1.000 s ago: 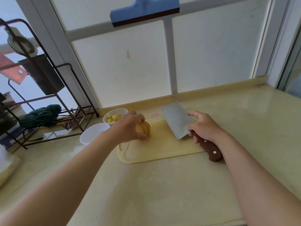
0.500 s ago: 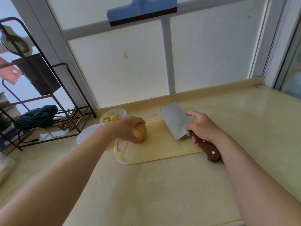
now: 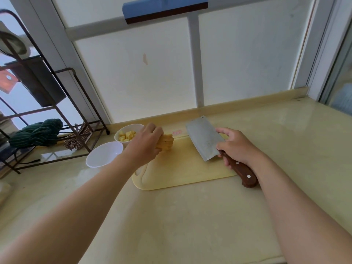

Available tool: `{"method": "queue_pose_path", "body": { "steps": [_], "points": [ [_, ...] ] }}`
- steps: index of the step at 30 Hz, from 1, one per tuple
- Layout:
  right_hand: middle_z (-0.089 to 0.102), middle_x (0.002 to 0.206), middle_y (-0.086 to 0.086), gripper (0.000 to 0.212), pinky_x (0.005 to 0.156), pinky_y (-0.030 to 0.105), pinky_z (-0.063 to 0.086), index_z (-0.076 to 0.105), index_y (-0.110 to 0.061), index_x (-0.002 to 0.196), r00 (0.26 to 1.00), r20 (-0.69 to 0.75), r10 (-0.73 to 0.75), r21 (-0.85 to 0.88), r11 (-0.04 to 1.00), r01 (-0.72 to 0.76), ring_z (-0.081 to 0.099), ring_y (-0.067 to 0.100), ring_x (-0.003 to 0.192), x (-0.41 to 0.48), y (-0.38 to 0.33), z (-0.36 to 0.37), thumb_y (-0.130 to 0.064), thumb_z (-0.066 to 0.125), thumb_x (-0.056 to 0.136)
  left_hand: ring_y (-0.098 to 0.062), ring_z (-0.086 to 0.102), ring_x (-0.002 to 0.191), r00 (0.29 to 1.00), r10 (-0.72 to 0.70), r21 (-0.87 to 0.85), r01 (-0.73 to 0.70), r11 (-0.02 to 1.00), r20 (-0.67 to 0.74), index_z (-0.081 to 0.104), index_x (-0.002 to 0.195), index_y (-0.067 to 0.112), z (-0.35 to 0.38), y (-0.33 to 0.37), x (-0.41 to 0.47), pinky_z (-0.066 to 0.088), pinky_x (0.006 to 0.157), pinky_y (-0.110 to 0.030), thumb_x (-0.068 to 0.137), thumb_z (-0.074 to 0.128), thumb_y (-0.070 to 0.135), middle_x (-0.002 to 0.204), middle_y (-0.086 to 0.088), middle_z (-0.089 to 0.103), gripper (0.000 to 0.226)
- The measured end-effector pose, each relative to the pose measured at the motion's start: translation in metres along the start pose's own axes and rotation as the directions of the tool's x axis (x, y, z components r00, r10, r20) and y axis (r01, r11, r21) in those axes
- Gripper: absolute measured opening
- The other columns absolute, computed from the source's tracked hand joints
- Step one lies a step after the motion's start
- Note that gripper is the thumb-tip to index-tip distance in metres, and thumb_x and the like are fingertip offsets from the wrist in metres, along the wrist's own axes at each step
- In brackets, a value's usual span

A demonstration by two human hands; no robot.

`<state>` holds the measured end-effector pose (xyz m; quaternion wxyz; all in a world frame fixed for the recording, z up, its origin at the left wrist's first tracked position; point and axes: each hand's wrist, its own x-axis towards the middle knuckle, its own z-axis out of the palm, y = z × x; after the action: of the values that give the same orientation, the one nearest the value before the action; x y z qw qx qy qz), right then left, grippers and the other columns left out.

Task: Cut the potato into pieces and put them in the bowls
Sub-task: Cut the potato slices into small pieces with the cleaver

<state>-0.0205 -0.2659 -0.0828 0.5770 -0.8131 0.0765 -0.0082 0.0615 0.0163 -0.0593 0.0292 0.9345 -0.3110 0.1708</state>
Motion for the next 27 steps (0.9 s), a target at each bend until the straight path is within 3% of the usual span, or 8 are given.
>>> {"method": "queue_pose_path", "body": {
  "steps": [2,6,9,13,16,19,25,27],
  "points": [
    [0.063,0.063,0.007,0.071,0.044,0.031,0.047,0.046,-0.026,0.153,1.0,0.003,-0.002,-0.005,1.0,0.002,0.057,0.024,0.045,0.0,-0.001,0.0,0.001,0.05,0.087,-0.023,0.052,0.098,0.999,-0.04,-0.039,0.041,0.998,0.021,0.049,0.115,0.015,-0.002,-0.001,-0.005,0.051,0.08,-0.034,0.08,0.077,0.023,0.117,-0.003,0.047,0.045],
    [0.063,0.062,0.008,0.071,0.043,0.031,0.048,0.046,-0.026,0.153,1.0,0.0,-0.001,-0.008,1.0,0.001,0.057,0.025,0.047,0.0,-0.001,0.001,0.001,0.05,0.088,-0.015,0.051,0.093,0.945,-0.172,-0.172,0.225,0.959,0.277,0.039,0.116,0.026,-0.013,-0.005,-0.01,0.05,0.079,-0.031,0.074,0.082,0.042,0.109,0.007,0.044,0.062],
    [0.063,0.063,0.008,0.071,0.044,0.031,0.048,0.046,-0.027,0.153,1.0,-0.001,-0.003,-0.015,1.0,0.003,0.058,0.025,0.047,-0.001,-0.001,0.001,0.002,0.051,0.088,-0.014,0.053,0.104,0.914,-0.2,-0.235,0.294,0.927,0.354,0.034,0.126,0.031,-0.015,-0.009,-0.011,0.052,0.091,-0.036,0.067,0.084,0.049,0.123,0.005,0.051,0.079],
    [0.064,0.066,0.009,0.071,0.045,0.031,0.048,0.046,-0.027,0.153,1.0,-0.004,-0.005,-0.022,1.0,0.005,0.057,0.024,0.046,-0.002,-0.002,0.001,0.001,0.051,0.088,-0.019,0.053,0.117,0.897,-0.177,-0.223,0.285,0.932,0.405,0.006,0.149,0.048,-0.015,0.002,-0.004,0.044,0.095,-0.035,0.068,0.084,0.049,0.134,0.004,0.052,0.112],
    [0.064,0.064,0.009,0.071,0.044,0.031,0.048,0.046,-0.028,0.152,1.0,-0.006,-0.006,-0.025,1.0,0.006,0.057,0.024,0.045,-0.002,-0.002,0.001,0.002,0.051,0.088,-0.017,0.057,0.106,0.897,-0.203,-0.184,0.293,0.938,0.393,0.024,0.146,0.051,-0.012,0.009,0.001,0.05,0.089,-0.033,0.074,0.078,0.045,0.131,0.005,0.056,0.09],
    [0.063,0.062,0.008,0.072,0.042,0.029,0.046,0.046,-0.028,0.152,1.0,-0.006,-0.002,-0.016,1.0,0.002,0.056,0.023,0.043,-0.002,-0.001,0.002,0.002,0.051,0.087,-0.018,0.051,0.098,0.884,-0.312,-0.226,0.402,0.887,0.348,0.04,0.143,0.041,-0.008,0.01,0.002,0.045,0.084,-0.03,0.08,0.074,0.041,0.131,0.0,0.053,0.072],
    [0.064,0.061,0.006,0.072,0.045,0.031,0.048,0.046,-0.03,0.152,1.0,0.001,0.003,-0.012,1.0,-0.003,0.057,0.024,0.044,0.002,0.001,0.001,0.001,0.051,0.087,-0.026,0.051,0.124,0.833,-0.455,-0.262,0.537,0.802,0.314,0.041,0.145,0.032,0.0,0.002,0.009,0.042,0.092,-0.033,0.072,0.075,0.061,0.141,-0.005,0.049,0.086],
    [0.064,0.058,0.004,0.072,0.045,0.031,0.048,0.046,-0.03,0.152,1.0,0.004,0.001,-0.017,1.0,0.0,0.057,0.024,0.045,0.002,0.001,0.001,0.001,0.052,0.088,-0.026,0.053,0.123,0.835,-0.467,-0.294,0.543,0.787,0.292,0.045,0.143,0.024,-0.003,-0.001,0.012,0.044,0.095,-0.034,0.073,0.071,0.066,0.139,-0.005,0.053,0.085]
  ]
}}
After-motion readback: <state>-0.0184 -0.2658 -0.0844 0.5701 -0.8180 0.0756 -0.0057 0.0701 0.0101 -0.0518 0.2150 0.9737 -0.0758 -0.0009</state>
